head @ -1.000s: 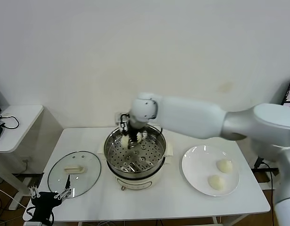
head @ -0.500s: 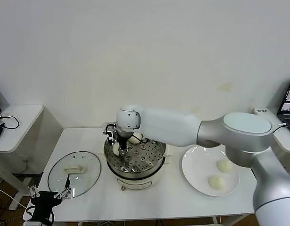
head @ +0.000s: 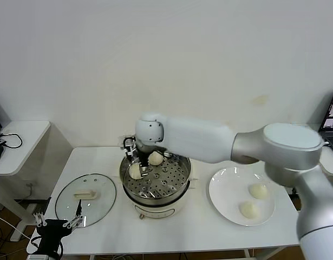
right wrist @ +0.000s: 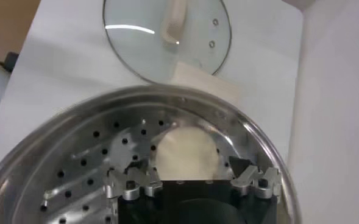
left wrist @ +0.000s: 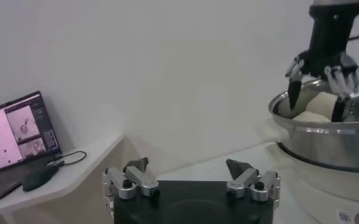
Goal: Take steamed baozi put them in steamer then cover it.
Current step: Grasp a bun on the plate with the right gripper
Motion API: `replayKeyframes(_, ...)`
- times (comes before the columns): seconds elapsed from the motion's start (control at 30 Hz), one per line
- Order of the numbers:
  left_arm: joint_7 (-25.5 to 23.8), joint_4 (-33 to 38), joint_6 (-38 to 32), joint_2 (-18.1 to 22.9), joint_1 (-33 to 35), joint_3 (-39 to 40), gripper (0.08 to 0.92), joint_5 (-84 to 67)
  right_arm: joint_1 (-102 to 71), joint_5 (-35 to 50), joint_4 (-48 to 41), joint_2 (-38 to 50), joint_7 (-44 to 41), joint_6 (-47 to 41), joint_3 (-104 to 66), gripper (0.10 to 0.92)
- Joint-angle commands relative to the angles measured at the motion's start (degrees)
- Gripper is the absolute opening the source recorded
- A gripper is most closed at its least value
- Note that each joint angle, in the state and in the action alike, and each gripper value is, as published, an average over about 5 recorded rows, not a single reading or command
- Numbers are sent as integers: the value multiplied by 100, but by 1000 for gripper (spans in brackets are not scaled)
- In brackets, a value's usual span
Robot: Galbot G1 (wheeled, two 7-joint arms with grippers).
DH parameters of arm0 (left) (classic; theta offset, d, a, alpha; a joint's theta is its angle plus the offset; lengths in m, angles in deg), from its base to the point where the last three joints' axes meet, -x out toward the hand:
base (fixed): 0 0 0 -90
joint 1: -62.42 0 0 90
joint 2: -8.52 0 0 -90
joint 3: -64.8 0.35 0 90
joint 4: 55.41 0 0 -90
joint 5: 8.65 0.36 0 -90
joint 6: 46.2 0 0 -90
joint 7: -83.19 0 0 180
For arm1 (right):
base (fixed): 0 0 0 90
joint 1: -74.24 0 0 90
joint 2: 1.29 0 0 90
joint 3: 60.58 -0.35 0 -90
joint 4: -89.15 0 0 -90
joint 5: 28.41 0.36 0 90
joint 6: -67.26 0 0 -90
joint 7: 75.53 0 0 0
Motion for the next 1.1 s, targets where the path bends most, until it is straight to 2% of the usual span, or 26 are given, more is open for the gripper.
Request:
replayKeyframes(0.03,-7,16,17,-16,-2,8,823,0,952,-194,1033,1290,-639,395,212,823)
replayKeyframes(0.3,-12,39,29,-77,12,117,823,34,1429,-554,2493,3495,-959,898,558,823)
replayKeyframes(0.57,-19,36,49,-53,19,216,823,110,222,-1533,2891,5204,-966,1290,193,823)
replayKeyframes(0.8,-20,-4,51,-20,56,236,823,167,-2033,-2362,2831,5874,-874,1666,-1357,823)
replayKeyframes(1.1,-17,-48,64,70,94,268,823,267,-4300,-3044,2456,5797,-762,1942,-3056,823)
